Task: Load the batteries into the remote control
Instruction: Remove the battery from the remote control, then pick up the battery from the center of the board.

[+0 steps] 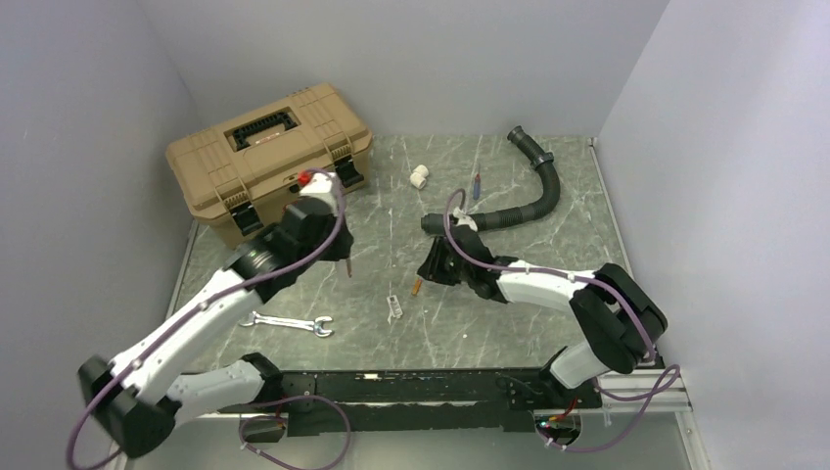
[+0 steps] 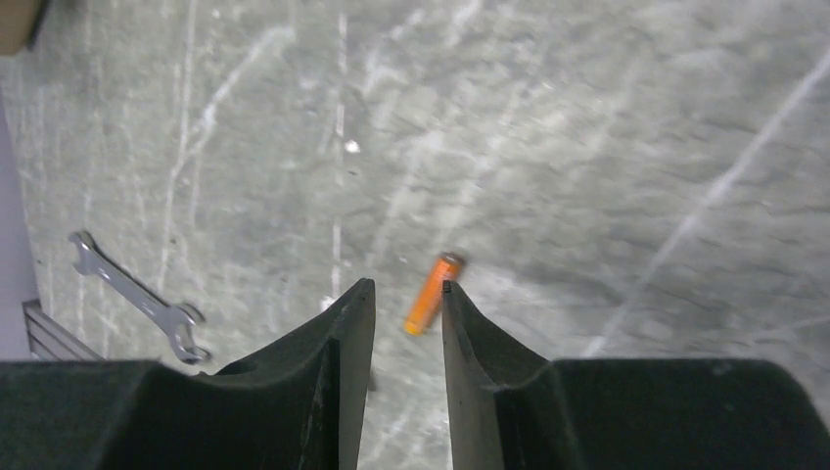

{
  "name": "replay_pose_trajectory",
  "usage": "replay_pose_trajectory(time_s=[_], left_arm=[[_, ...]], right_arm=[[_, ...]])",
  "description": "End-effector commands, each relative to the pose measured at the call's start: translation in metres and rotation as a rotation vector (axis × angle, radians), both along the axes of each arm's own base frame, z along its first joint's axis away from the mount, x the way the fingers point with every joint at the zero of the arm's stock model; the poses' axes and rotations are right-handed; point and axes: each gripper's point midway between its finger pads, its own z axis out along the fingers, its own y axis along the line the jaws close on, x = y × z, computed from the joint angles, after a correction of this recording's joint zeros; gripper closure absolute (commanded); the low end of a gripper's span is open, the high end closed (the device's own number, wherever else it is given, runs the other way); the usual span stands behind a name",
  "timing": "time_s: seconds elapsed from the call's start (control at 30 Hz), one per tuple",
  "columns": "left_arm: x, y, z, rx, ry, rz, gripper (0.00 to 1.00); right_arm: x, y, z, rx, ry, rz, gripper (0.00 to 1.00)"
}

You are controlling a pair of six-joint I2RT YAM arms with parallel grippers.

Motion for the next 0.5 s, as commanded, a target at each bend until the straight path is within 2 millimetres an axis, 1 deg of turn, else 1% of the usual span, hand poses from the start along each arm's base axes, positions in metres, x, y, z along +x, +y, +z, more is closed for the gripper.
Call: replay_pose_trajectory(time_s=[0.0,0.1,0.17,0.3,0.47], left_arm=[[-0.009,0.008,0.030,-0.206,-0.109,-0.005,1.00],[-0.017,0.022,0.037,-0.234,-0.137,0.015,1.00],[-0.022,0.027,0.039,-0.239,-0.144,0.017,1.00],[-0.028,0.029,0.040,-0.251,-0.150,0.005,1.00],[-0.030,0.028,0.039,-0.258,-0.149,-0.007,1.00]], right_arm=[[0.008,0.014,0.012,-0.065,0.055,-0.084,0.66],[0.001,0.019,0.006,-0.131,0.123,-0.113,0.66],[0.001,0.022,0.008,-0.163,0.130,-0.144,0.67],[-0.002,0.019,0.012,-0.249,0.130,-0.212,0.64],[-0.004,0.009,0.013,-0.342,0.138,-0.279,0.59]])
